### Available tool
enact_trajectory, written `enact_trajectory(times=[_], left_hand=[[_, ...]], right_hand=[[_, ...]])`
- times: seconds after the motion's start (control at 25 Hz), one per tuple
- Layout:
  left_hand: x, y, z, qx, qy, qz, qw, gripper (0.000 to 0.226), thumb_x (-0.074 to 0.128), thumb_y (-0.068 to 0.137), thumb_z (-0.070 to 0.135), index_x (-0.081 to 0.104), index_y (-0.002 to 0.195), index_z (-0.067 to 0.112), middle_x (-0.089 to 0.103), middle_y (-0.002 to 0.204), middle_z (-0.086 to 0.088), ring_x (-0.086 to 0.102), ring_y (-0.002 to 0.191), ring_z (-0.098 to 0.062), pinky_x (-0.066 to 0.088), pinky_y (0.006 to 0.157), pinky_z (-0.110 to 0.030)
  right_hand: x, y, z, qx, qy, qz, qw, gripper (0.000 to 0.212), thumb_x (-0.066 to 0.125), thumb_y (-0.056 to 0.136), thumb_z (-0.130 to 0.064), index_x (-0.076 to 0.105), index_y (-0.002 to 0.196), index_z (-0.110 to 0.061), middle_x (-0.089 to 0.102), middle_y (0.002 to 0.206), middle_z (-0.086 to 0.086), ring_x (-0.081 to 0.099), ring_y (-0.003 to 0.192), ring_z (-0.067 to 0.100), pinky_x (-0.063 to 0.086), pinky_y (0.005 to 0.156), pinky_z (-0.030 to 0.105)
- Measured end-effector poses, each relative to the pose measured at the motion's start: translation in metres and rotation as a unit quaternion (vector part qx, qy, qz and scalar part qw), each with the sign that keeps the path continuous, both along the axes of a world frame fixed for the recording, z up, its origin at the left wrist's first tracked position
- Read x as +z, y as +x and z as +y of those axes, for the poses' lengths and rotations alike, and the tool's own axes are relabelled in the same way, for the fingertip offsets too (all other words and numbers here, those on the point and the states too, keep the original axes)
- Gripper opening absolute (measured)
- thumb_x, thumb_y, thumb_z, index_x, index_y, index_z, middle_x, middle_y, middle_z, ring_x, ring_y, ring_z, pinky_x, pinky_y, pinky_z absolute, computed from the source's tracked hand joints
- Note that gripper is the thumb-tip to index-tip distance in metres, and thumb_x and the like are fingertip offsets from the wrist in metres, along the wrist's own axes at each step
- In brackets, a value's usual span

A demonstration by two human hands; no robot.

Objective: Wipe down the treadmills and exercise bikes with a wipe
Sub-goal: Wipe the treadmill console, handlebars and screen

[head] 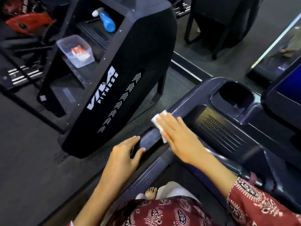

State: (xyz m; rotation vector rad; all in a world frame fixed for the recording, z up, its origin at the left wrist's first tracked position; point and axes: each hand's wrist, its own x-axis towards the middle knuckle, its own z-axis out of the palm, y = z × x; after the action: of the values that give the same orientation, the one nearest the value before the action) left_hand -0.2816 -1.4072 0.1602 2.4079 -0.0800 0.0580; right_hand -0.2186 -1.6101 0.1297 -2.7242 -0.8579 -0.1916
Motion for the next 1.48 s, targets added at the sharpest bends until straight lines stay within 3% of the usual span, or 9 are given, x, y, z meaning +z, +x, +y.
enact_trajectory(times=[0.12,0.28,0.4,0.52,0.72,1.0,1.12,1.24,1.48], left_hand=[[-0.005,-0.035,0.011,0.052,0.029,-0.004,0.998,0.039,0.068,0.087,0.028,0.066,0.119,0.005,0.065,0.121,-0.007,0.06,0.115,-0.02,0.042,0.098,-0.027],[-0.017,-0.085,0.022,0.125,0.124,-0.039,0.984,0.052,0.044,0.087,0.041,0.066,0.118,0.005,0.065,0.118,-0.016,0.063,0.108,-0.033,0.042,0.095,-0.052],[-0.023,-0.122,0.031,0.193,0.18,-0.07,0.962,0.046,0.049,0.087,0.032,0.065,0.12,0.005,0.062,0.123,-0.018,0.06,0.112,-0.038,0.039,0.097,-0.053],[-0.027,-0.15,0.04,0.219,0.208,-0.079,0.95,0.045,0.045,0.089,0.03,0.063,0.123,0.007,0.058,0.13,-0.019,0.055,0.119,-0.037,0.039,0.101,-0.051],[-0.031,-0.182,0.057,0.295,0.192,-0.091,0.932,0.038,0.064,0.087,0.012,0.062,0.124,0.003,0.055,0.132,-0.021,0.051,0.123,-0.039,0.037,0.103,-0.052],[-0.037,-0.218,0.082,0.319,0.198,-0.118,0.92,0.041,0.055,0.085,0.017,0.062,0.122,0.0,0.056,0.13,-0.021,0.052,0.121,-0.038,0.039,0.102,-0.05],[-0.039,-0.228,0.091,0.322,0.197,-0.13,0.917,0.041,0.056,0.084,0.017,0.063,0.12,0.0,0.057,0.129,-0.021,0.053,0.12,-0.037,0.04,0.101,-0.05],[-0.04,-0.244,0.111,0.329,0.191,-0.138,0.914,0.04,0.056,0.084,0.017,0.064,0.12,0.0,0.057,0.129,-0.02,0.053,0.121,-0.036,0.04,0.101,-0.049],[-0.044,-0.279,0.15,0.338,0.181,-0.148,0.912,0.038,0.056,0.086,0.019,0.064,0.119,0.0,0.058,0.128,-0.019,0.053,0.121,-0.034,0.044,0.099,-0.047]], right_hand=[[0.0,-0.011,0.031,-0.098,0.037,-0.013,0.994,0.046,0.027,0.097,-0.017,0.048,0.134,0.002,0.046,0.139,0.02,0.038,0.132,0.041,0.032,0.102,0.048],[-0.005,-0.064,0.081,0.163,0.045,-0.031,0.985,0.041,0.036,0.095,-0.014,0.055,0.128,0.0,0.055,0.132,0.015,0.048,0.123,0.036,0.036,0.101,0.046],[-0.022,-0.052,0.056,0.073,0.052,-0.079,0.993,0.047,0.033,0.098,-0.017,0.043,0.143,-0.005,0.042,0.148,0.012,0.033,0.14,0.031,0.027,0.11,0.048],[-0.026,-0.065,0.068,-0.029,0.104,-0.034,0.994,0.047,0.025,0.102,-0.018,0.038,0.143,0.0,0.036,0.15,0.017,0.024,0.142,0.037,0.022,0.112,0.049],[-0.02,-0.132,0.139,0.216,0.113,-0.044,0.969,0.043,0.037,0.097,-0.011,0.048,0.135,0.005,0.048,0.14,0.021,0.036,0.136,0.039,0.018,0.113,0.039],[-0.031,-0.114,0.119,0.049,0.162,-0.068,0.983,0.043,0.034,0.098,-0.011,0.047,0.134,0.008,0.045,0.14,0.025,0.037,0.133,0.04,0.018,0.114,0.044],[-0.024,-0.169,0.182,0.181,0.15,-0.046,0.971,0.04,0.041,0.092,-0.005,0.05,0.129,0.009,0.052,0.13,0.024,0.044,0.123,0.041,0.034,0.102,0.049],[-0.021,-0.183,0.196,0.274,0.135,-0.092,0.948,0.04,0.041,0.094,-0.01,0.052,0.13,0.002,0.054,0.133,0.018,0.042,0.128,0.032,0.031,0.103,0.043],[-0.029,-0.185,0.192,0.009,0.183,-0.078,0.98,0.039,0.038,0.098,-0.009,0.05,0.131,0.006,0.05,0.136,0.022,0.043,0.128,0.04,0.024,0.111,0.046]])
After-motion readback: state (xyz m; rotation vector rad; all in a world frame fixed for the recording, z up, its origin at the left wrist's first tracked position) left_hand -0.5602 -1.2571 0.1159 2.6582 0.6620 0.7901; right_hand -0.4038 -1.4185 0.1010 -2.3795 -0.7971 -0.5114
